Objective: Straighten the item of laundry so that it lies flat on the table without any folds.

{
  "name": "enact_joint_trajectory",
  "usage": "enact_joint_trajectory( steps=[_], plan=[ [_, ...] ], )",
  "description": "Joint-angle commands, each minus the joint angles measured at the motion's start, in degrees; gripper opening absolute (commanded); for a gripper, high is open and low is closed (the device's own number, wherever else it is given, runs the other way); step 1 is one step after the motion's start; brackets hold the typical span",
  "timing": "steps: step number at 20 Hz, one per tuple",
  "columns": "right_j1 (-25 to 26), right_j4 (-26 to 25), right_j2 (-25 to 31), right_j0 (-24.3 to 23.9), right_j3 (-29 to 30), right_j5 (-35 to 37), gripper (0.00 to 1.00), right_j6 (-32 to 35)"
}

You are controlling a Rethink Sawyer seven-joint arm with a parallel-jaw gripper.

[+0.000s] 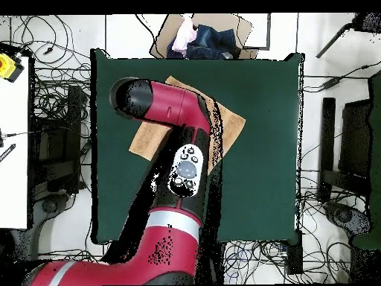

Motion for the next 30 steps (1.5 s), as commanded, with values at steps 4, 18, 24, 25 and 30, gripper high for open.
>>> enact_joint_trajectory(
  steps=[4, 18, 24, 25, 30],
  plan=[
    [-3.94, 5.57, 16.74, -6.74, 18.10, -3.73, 1.00, -3.46],
    [-2.82, 0.57, 22.23, -10.67, 19.10, -7.56, 1.00, -3.45],
    [2.68, -3.09, 17.25, -7.33, 8.14, -3.94, 1.00, -0.86],
    [3.94, -3.83, 16.63, -7.03, 5.11, -2.41, 1.00, -0.72],
    [9.86, -7.65, 13.28, -5.74, -9.97, 5.32, 1.00, 0.59]
  ],
)
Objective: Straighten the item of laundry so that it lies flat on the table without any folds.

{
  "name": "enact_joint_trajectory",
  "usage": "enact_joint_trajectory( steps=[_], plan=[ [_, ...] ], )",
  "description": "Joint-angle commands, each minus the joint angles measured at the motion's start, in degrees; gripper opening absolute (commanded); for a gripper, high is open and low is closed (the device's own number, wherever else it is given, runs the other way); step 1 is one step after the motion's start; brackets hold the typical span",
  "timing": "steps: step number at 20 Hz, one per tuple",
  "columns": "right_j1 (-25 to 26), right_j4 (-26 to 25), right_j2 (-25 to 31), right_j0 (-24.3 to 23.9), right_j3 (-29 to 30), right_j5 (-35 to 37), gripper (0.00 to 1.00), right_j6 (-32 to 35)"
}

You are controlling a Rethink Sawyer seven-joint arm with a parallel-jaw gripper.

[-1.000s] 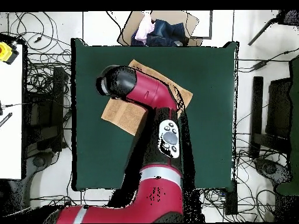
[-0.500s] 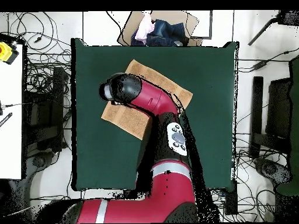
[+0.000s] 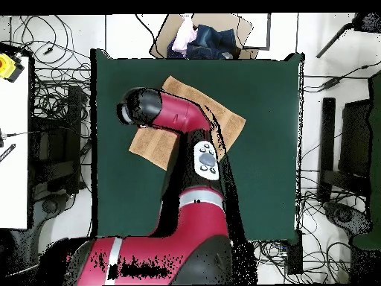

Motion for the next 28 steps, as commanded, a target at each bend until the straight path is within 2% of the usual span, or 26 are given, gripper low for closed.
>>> enact_joint_trajectory(
  steps=[1, 4, 13, 28],
  plan=[
    [8.81, -5.14, -2.82, 2.04, -16.40, 9.48, 1.00, 1.39],
    [10.54, -6.14, -3.81, 2.19, -19.91, 10.78, 1.00, 2.90],
    [13.77, -7.25, -3.11, 1.53, -22.59, 8.41, 1.00, 3.14],
    [16.27, -7.59, -5.44, 2.09, -22.75, 5.16, 1.00, 6.59]
  ],
)
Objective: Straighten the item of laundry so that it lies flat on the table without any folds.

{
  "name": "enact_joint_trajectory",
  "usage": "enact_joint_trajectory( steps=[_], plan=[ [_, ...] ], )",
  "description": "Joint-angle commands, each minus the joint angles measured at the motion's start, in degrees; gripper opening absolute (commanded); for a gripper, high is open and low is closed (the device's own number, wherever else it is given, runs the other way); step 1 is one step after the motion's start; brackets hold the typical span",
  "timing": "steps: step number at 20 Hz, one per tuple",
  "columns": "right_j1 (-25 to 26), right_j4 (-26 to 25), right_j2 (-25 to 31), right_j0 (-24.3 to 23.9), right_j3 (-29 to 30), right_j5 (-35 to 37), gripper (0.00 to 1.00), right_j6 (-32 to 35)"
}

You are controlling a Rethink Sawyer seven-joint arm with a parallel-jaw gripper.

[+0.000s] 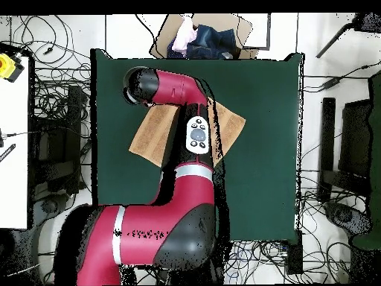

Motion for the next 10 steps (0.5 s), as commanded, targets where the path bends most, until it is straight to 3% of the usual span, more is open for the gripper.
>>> enact_joint_trajectory(
  steps=[1, 10],
  plan=[
    [1.04, -2.37, -2.57, 0.43, 2.27, -1.17, 1.00, 6.73],
    [-1.80, -2.49, -4.82, 1.57, 6.17, -4.43, 1.00, 8.51]
  ],
)
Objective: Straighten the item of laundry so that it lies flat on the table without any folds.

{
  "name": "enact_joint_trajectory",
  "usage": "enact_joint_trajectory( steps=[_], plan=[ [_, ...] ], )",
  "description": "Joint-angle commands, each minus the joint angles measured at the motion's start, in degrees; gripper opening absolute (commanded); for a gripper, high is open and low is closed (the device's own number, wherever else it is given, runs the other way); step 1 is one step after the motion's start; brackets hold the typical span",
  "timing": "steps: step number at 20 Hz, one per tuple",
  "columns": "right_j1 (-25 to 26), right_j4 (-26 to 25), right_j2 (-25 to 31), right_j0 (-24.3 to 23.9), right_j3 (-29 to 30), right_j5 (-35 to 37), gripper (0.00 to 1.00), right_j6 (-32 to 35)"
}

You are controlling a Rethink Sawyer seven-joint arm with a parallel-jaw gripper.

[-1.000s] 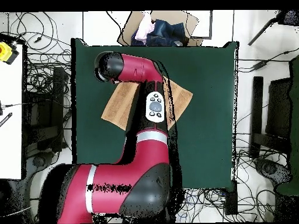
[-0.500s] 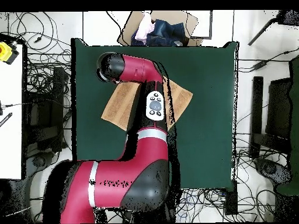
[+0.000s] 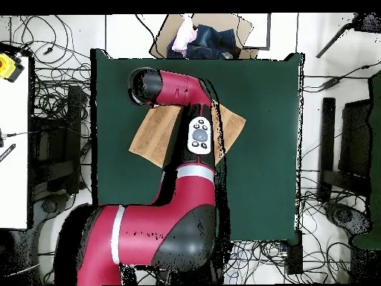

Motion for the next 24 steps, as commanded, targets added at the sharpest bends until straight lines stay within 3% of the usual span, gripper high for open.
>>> enact_joint_trajectory(
  steps=[1, 7, 12, 24],
  plan=[
    [-2.19, -3.30, -4.32, 2.52, 6.13, -5.31, 1.00, 9.77],
    [-5.28, -2.31, -8.75, 5.24, 7.62, -3.81, 1.00, 12.04],
    [-9.08, -0.02, -7.63, 4.73, 11.15, -3.09, 1.00, 9.98],
    [-11.92, 1.02, -4.51, 3.63, 17.18, -7.23, 1.00, 7.85]
  ],
)
